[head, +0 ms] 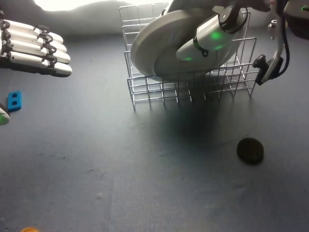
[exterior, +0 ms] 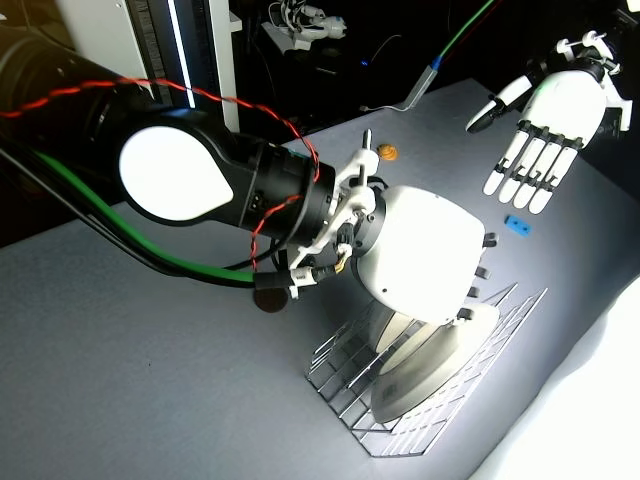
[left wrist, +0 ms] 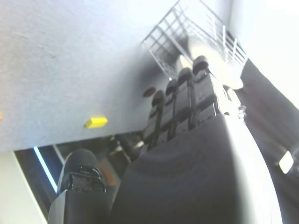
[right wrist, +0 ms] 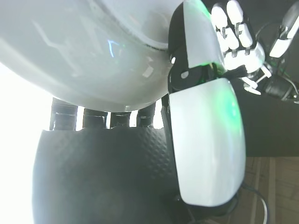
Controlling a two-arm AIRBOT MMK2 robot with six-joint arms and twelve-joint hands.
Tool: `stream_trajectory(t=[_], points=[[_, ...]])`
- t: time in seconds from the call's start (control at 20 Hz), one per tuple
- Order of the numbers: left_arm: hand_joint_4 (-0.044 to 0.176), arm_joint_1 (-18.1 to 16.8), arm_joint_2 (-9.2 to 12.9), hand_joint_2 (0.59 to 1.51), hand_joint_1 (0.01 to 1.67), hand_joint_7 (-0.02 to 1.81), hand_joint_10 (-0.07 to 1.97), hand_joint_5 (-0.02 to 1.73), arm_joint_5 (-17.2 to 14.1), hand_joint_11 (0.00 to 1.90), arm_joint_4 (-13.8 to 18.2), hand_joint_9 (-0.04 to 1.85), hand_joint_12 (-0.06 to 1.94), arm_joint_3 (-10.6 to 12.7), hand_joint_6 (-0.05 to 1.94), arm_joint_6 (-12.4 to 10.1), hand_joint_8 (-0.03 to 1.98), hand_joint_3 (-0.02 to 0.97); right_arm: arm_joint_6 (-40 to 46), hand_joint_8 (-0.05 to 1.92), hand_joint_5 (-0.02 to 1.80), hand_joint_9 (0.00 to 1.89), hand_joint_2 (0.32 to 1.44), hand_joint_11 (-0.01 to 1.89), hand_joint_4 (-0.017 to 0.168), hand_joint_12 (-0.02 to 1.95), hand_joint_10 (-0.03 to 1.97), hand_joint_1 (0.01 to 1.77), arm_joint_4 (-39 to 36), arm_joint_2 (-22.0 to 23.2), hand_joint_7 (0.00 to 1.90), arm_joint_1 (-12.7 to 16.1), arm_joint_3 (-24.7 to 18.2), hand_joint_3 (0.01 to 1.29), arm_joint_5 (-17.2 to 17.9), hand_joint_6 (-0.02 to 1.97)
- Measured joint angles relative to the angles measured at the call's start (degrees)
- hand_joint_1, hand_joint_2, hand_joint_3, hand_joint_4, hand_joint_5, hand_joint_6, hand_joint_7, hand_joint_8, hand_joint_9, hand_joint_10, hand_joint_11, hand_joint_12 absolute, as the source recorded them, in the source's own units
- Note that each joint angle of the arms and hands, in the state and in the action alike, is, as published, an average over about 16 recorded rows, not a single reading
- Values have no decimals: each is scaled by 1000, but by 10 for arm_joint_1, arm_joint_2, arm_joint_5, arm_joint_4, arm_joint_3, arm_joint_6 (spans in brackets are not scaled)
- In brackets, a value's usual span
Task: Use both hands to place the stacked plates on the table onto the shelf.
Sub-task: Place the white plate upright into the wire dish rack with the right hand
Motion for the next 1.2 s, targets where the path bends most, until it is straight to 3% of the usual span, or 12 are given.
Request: stream_trajectory(t=[0.3, 0.7, 1.05, 1.2], points=[[8, 0, 0, 1152, 14, 21, 18, 21, -1, 19, 0, 17, 0, -1, 3, 0, -6, 3, -2, 848, 942, 1263, 1015, 794, 10, 1217, 50, 1215, 1, -11, 1043, -12, 15, 11, 10, 865], [8, 0, 0, 1152, 14, 20, 18, 21, -1, 19, 1, 17, -1, -1, 3, 0, -5, 4, -5, 462, 889, 1135, 1024, 726, -1, 1248, 25, 1202, 5, -17, 1016, -24, 24, 11, 28, 923], [8, 0, 0, 1152, 14, 20, 18, 21, -1, 19, 1, 17, -1, -1, 4, 0, -5, 4, -5, 87, 795, 971, 1039, 577, -10, 1319, 14, 1131, 12, -20, 941, -26, 28, 10, 27, 622], [8, 0, 0, 1152, 14, 20, 18, 21, -1, 19, 1, 17, -1, -1, 4, 0, -5, 4, -4, 20, 758, 908, 1043, 506, -10, 1344, 14, 1099, 15, -19, 900, -25, 28, 10, 23, 458]])
